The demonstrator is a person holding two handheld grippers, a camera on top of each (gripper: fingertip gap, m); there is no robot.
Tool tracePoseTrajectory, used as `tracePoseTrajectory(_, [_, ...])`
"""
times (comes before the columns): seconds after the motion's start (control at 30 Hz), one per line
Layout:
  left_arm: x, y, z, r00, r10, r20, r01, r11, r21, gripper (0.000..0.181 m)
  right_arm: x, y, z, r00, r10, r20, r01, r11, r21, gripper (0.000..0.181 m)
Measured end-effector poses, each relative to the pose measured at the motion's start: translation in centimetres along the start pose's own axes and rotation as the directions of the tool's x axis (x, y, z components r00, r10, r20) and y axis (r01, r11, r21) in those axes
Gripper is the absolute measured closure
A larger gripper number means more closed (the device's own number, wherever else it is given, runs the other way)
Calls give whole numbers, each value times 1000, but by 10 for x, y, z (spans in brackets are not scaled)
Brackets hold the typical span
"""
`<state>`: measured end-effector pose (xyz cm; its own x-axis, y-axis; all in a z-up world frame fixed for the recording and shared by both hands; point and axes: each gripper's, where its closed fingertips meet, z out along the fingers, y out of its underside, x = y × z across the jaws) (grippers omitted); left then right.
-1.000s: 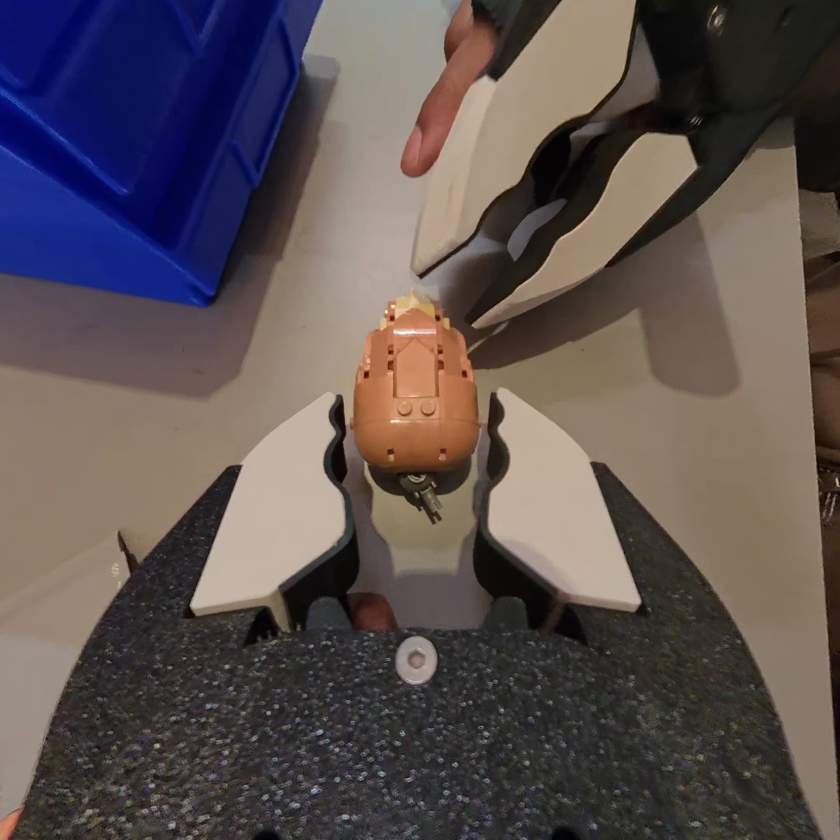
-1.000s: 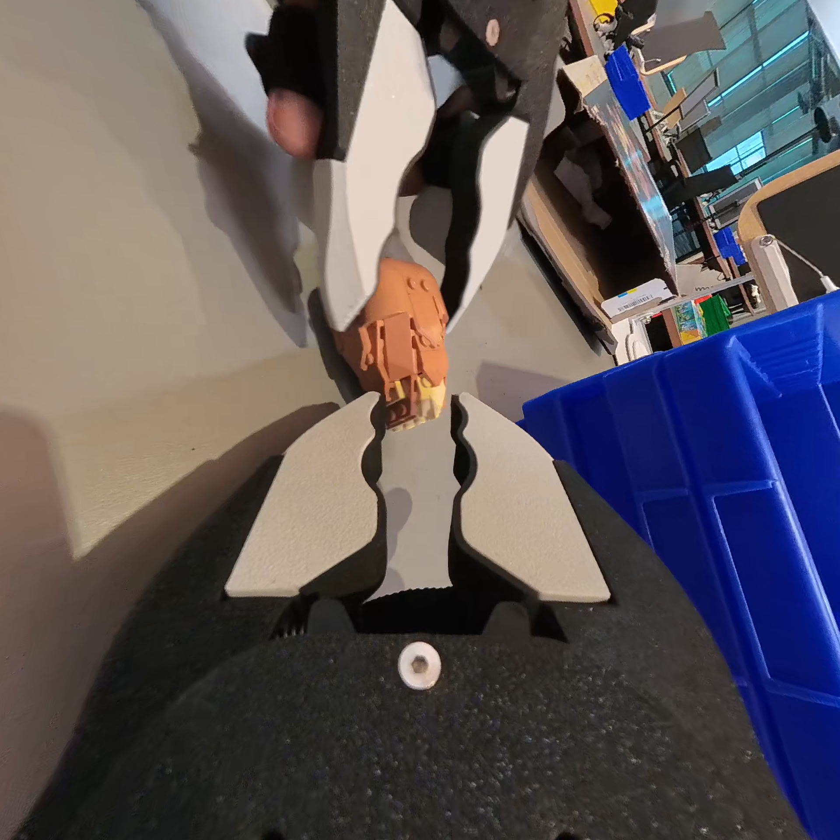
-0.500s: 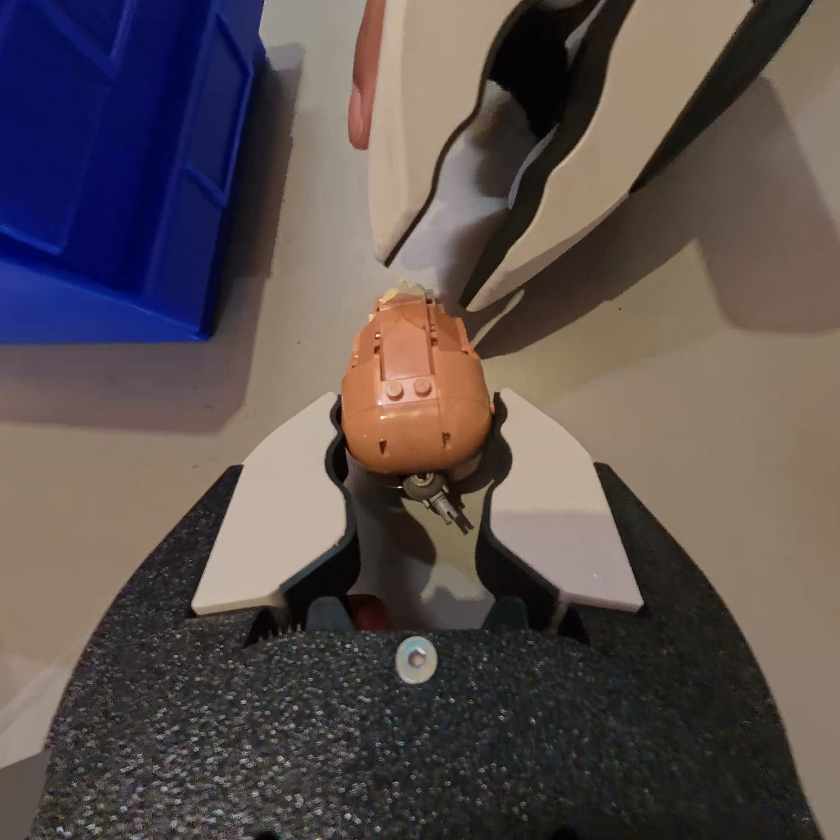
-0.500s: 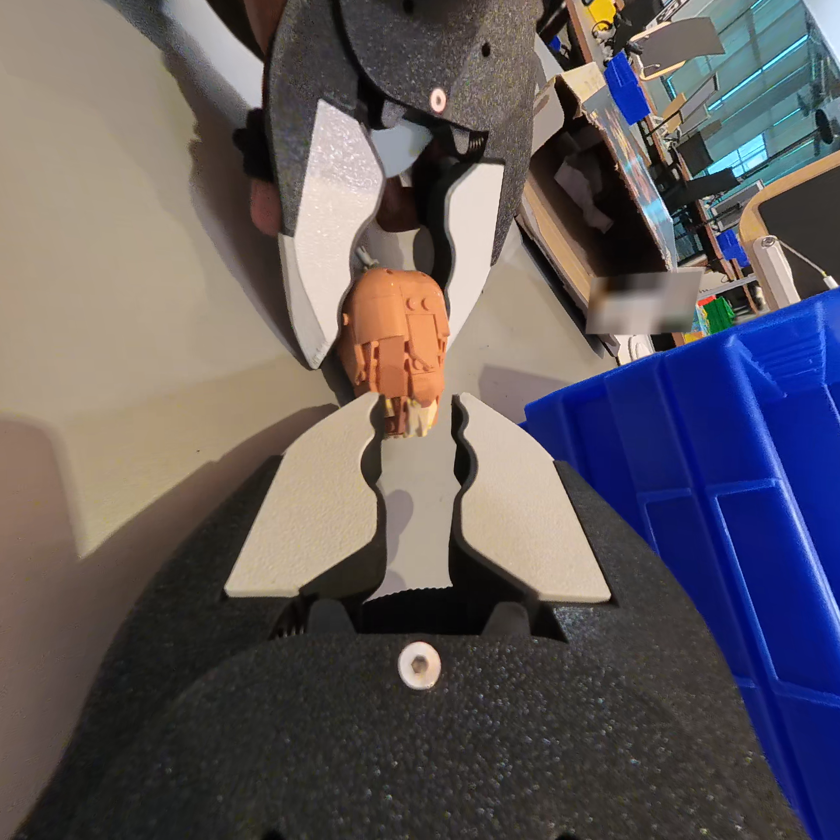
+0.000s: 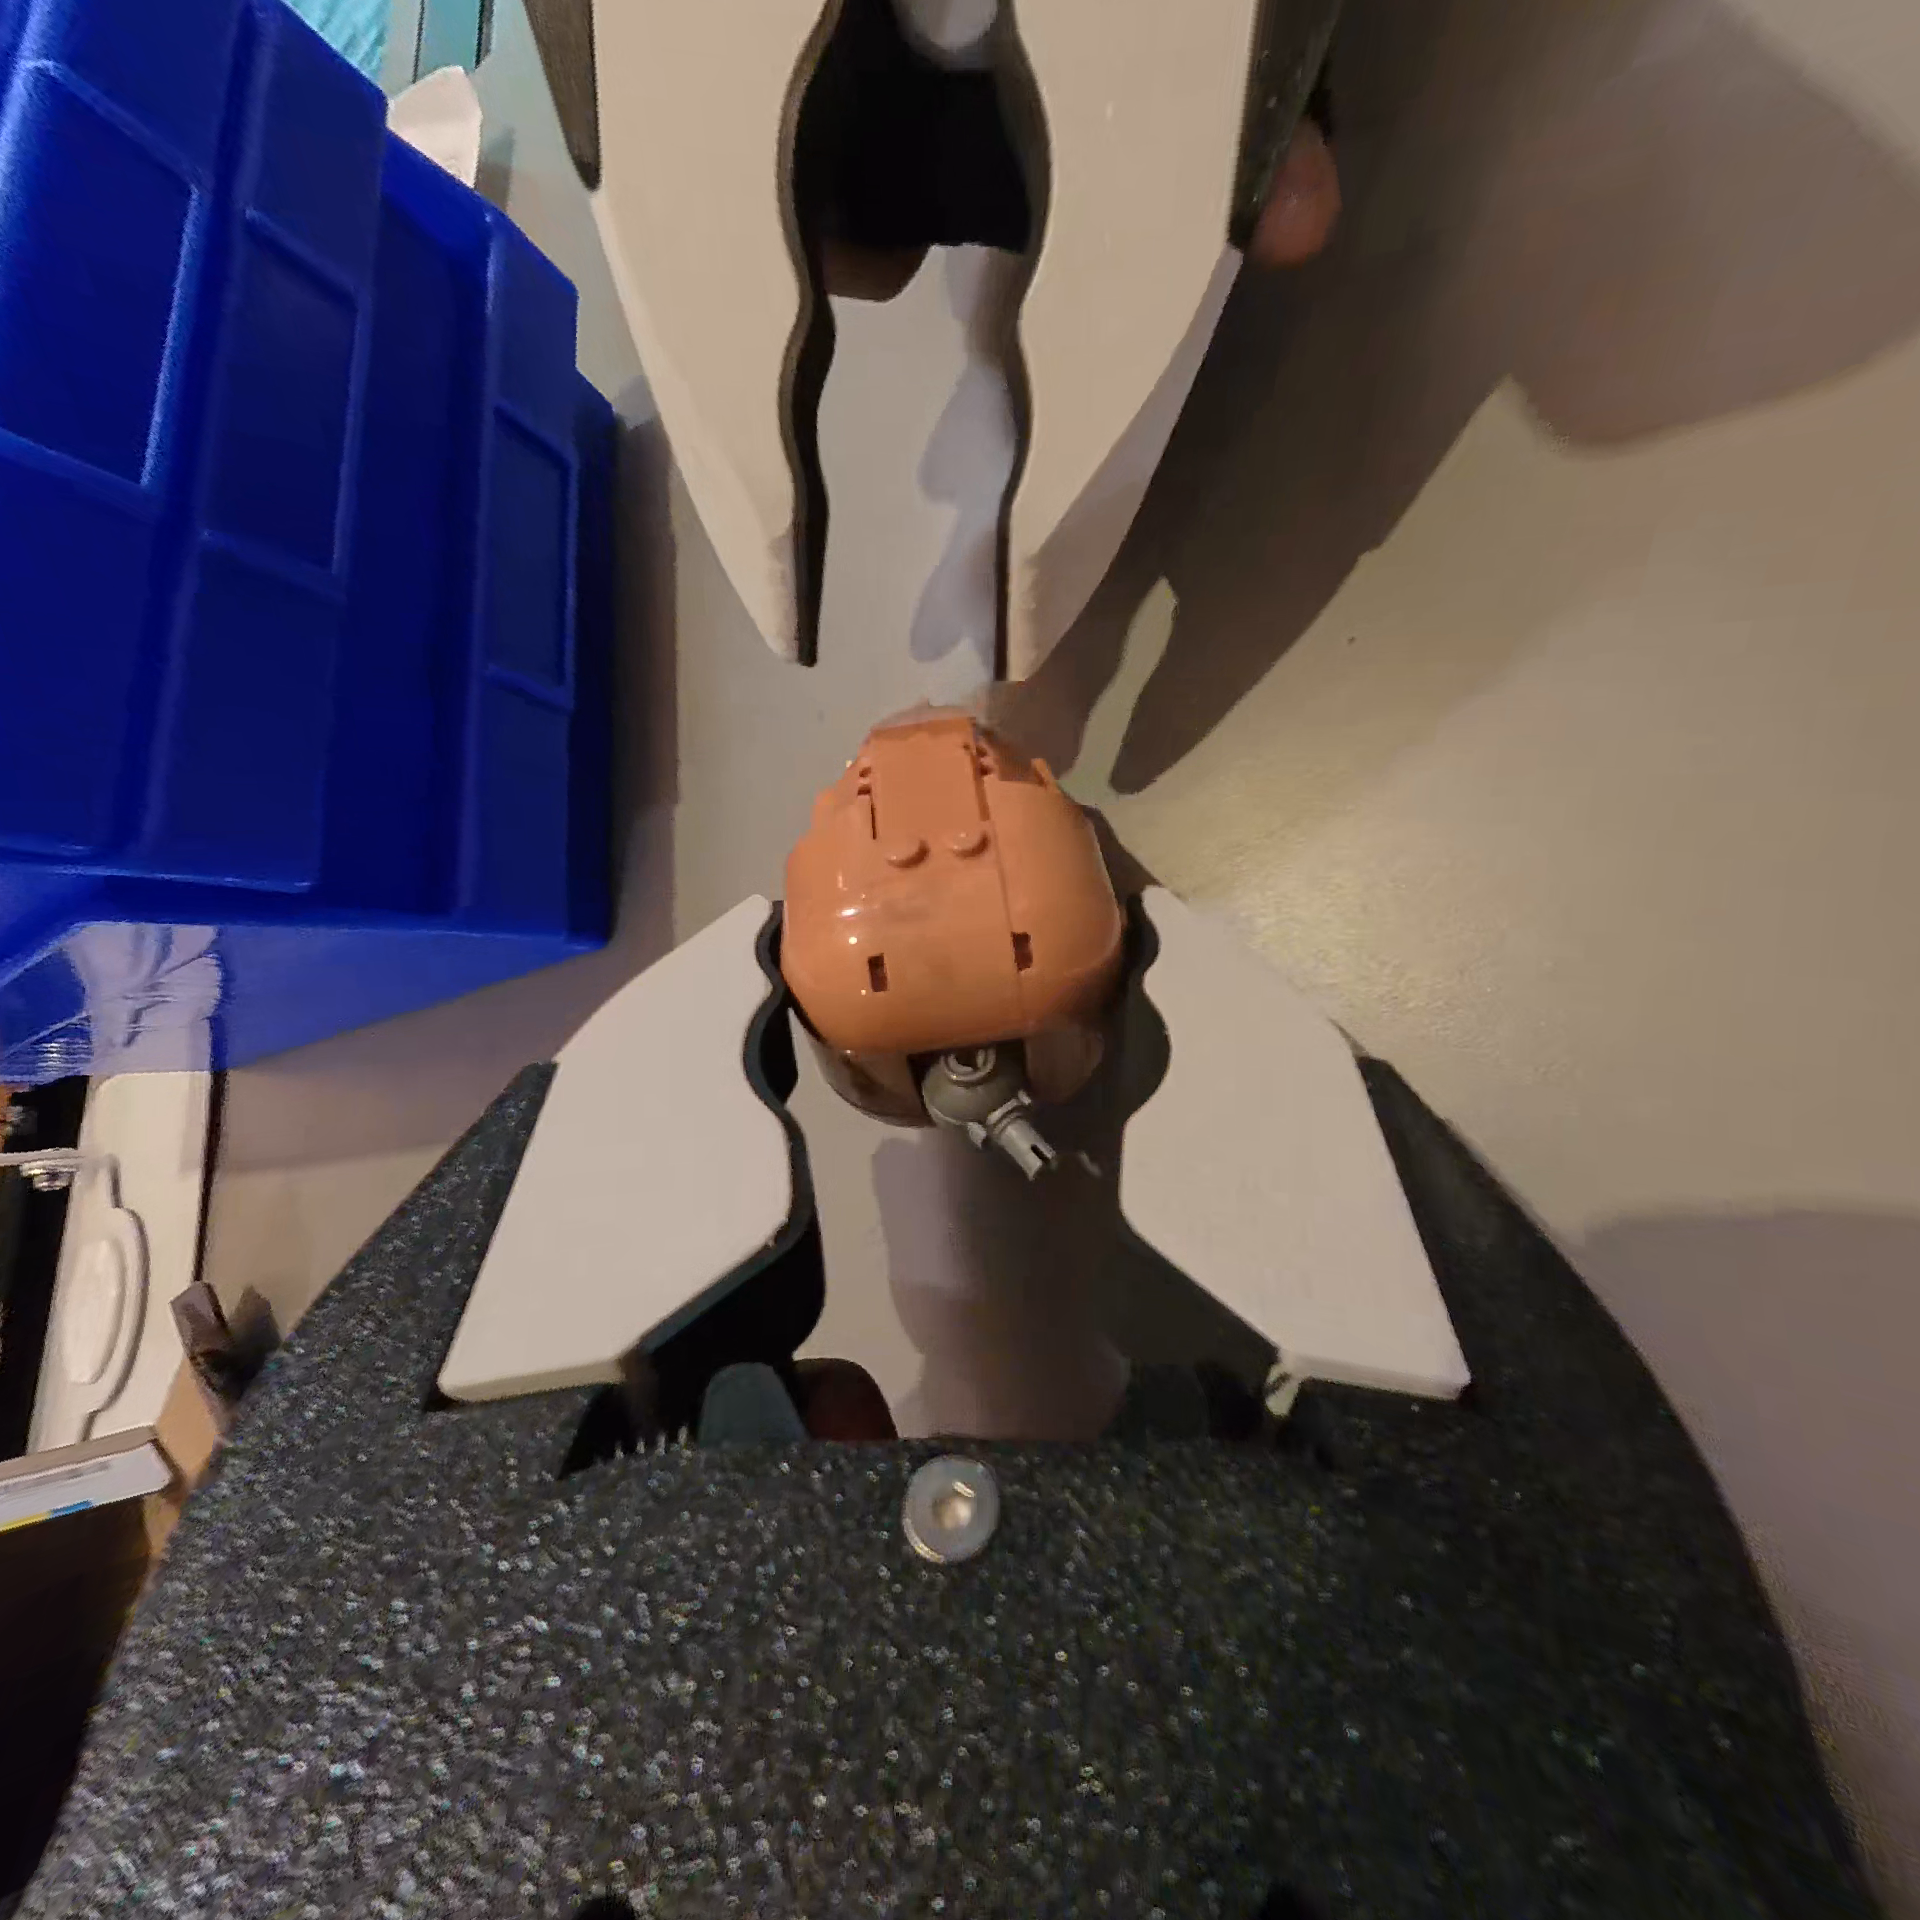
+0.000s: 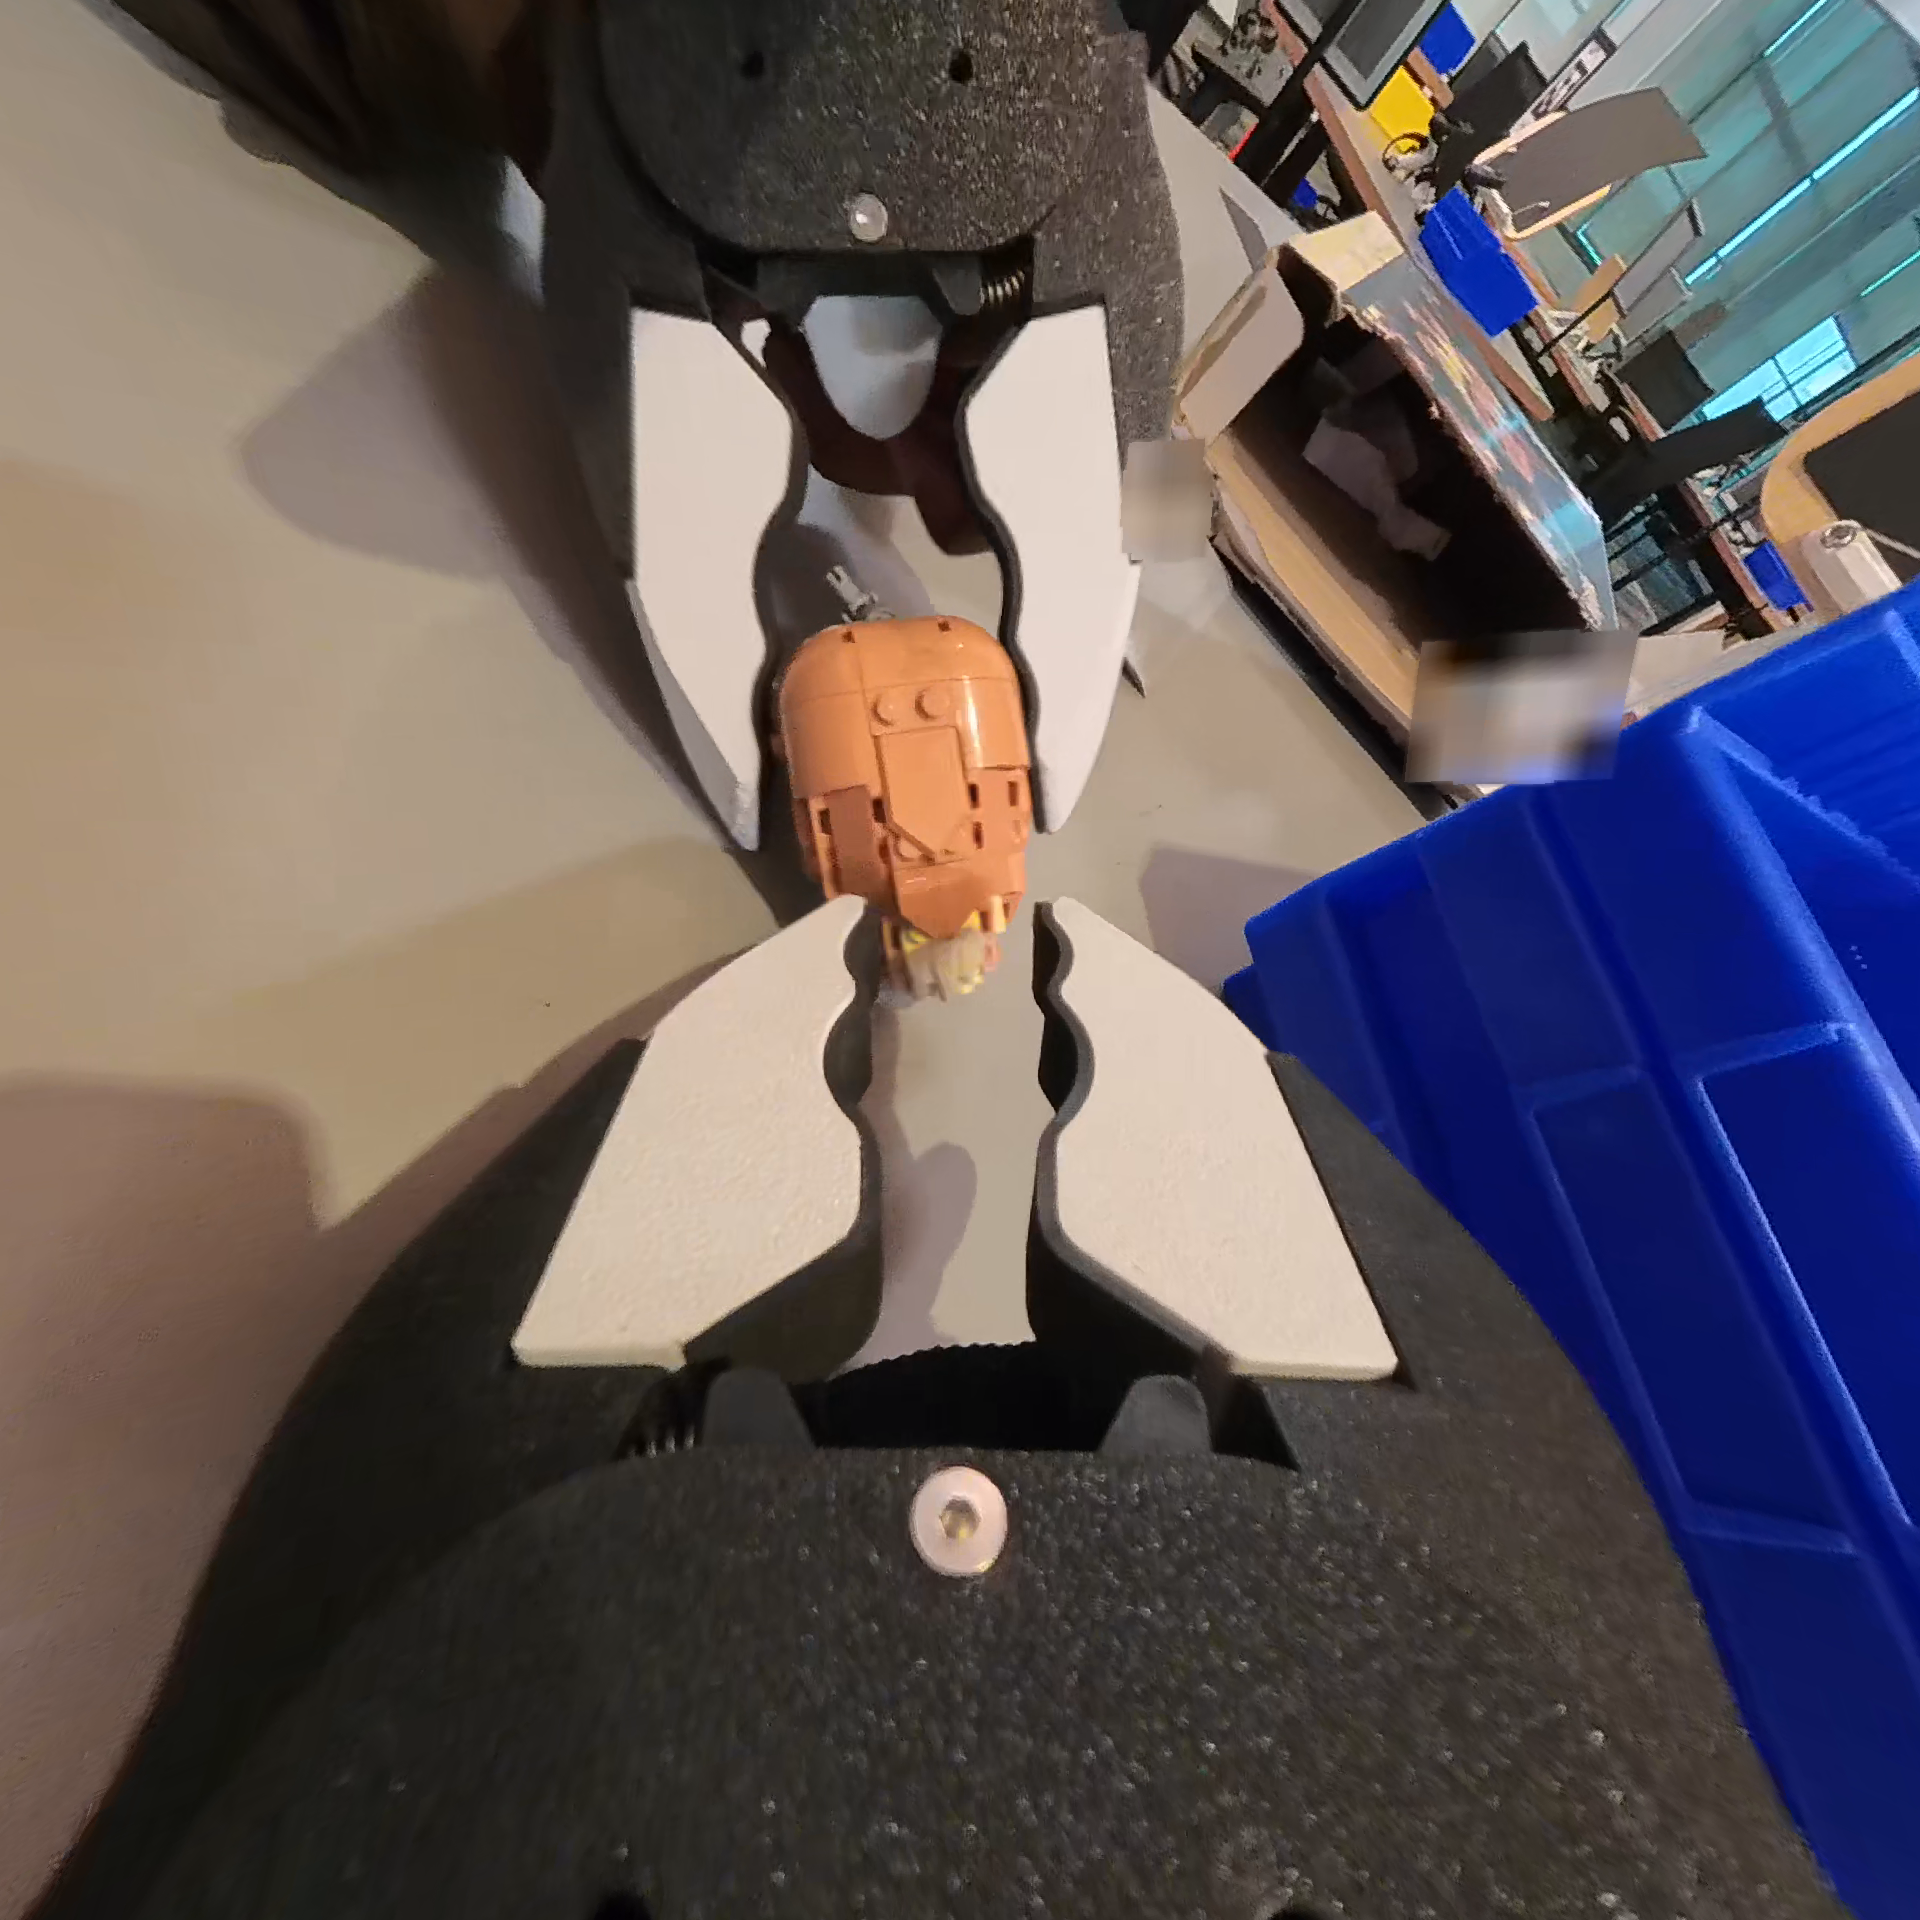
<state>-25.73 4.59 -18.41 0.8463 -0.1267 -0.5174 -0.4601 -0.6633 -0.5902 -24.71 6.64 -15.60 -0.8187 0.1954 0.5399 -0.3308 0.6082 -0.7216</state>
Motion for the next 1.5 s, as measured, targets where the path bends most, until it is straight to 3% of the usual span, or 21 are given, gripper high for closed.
tracePoseTrajectory(0.7, [2, -9, -2, 975, 209, 71, -212, 977, 37, 120, -9, 5, 11, 978, -206, -36, 203, 976, -73, 161])
tracePoseTrajectory(0.93, [2, -7, -2, 985, 162, 51, -165, 986, 40, 120, -9, 5, 10, 976, -214, -44, 210, 974, -81, 162])
tracePoseTrajectory(1.2, [4, -4, -10, 999, 17, -37, -16, 1000, 26, 120, -12, 4, 11, 959, -276, -64, 268, 957, -112, 165])
tracePoseTrajectory(1.5, [4, -5, -5, 998, 61, -9, -61, 998, -18, 119, -12, 4, 13, 947, -311, -78, 300, 946, -123, 165])
